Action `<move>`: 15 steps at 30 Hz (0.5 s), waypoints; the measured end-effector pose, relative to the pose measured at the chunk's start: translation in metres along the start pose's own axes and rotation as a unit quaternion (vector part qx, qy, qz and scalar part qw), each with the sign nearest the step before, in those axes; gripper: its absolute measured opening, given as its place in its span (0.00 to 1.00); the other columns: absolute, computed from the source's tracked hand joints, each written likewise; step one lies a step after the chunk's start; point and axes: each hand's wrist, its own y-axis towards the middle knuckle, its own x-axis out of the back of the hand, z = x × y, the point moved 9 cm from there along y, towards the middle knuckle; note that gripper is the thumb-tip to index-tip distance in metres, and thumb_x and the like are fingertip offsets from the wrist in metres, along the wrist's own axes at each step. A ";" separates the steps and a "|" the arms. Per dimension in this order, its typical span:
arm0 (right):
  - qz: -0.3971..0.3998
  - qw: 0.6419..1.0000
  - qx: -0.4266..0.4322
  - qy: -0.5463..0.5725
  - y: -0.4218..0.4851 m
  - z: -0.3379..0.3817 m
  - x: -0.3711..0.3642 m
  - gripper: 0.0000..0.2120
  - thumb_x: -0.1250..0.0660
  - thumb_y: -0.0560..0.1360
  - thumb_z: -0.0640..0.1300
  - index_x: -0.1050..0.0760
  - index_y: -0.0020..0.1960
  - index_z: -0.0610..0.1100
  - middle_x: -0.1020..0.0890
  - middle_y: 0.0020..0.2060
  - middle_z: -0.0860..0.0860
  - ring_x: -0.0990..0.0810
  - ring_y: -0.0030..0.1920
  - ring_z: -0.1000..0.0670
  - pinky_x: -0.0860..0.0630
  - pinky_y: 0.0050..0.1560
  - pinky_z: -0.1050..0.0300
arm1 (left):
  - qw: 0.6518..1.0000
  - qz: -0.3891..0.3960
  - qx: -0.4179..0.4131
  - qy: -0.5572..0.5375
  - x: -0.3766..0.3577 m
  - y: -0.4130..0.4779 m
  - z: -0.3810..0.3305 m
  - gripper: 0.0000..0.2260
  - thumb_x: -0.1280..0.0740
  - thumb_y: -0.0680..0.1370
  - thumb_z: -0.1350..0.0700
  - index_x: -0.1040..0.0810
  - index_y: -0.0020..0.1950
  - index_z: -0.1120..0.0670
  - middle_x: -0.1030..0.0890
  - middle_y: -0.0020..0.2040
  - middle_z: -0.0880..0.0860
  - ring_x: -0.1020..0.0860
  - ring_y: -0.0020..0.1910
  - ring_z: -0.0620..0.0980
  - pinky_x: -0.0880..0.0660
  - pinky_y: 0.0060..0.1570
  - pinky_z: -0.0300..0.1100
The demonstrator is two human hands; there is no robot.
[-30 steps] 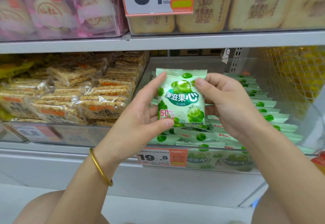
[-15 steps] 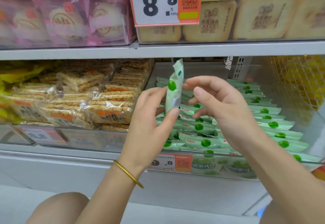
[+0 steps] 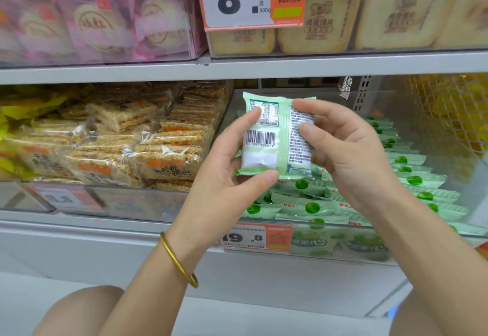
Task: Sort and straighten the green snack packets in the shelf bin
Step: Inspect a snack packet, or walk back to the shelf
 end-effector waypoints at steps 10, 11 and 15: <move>-0.006 0.998 -0.025 0.049 0.002 -0.001 0.001 0.17 0.43 0.79 0.36 0.24 0.59 0.53 0.18 0.46 0.49 0.19 0.40 0.48 0.21 0.35 0.54 | 0.999 -0.051 0.014 -0.004 0.014 0.003 0.008 0.30 0.32 0.71 0.59 0.37 0.67 0.35 0.26 0.64 0.48 0.25 0.61 0.49 0.24 0.57 0.48; -0.003 0.996 -0.038 0.075 0.003 -0.002 0.001 0.22 0.48 0.78 0.33 0.26 0.61 0.53 0.18 0.45 0.48 0.19 0.37 0.47 0.21 0.34 0.55 | 0.997 -0.071 0.030 -0.023 0.019 0.003 0.013 0.28 0.32 0.71 0.57 0.36 0.65 0.35 0.25 0.62 0.50 0.24 0.60 0.52 0.23 0.56 0.51; 0.037 0.994 -0.056 0.086 0.002 -0.005 -0.005 0.30 0.45 0.73 0.23 0.29 0.66 0.51 0.18 0.47 0.46 0.18 0.35 0.50 0.21 0.32 0.61 | 0.989 -0.092 0.062 -0.096 0.023 0.004 0.020 0.19 0.33 0.72 0.59 0.32 0.60 0.46 0.23 0.56 0.55 0.19 0.48 0.50 0.21 0.41 0.43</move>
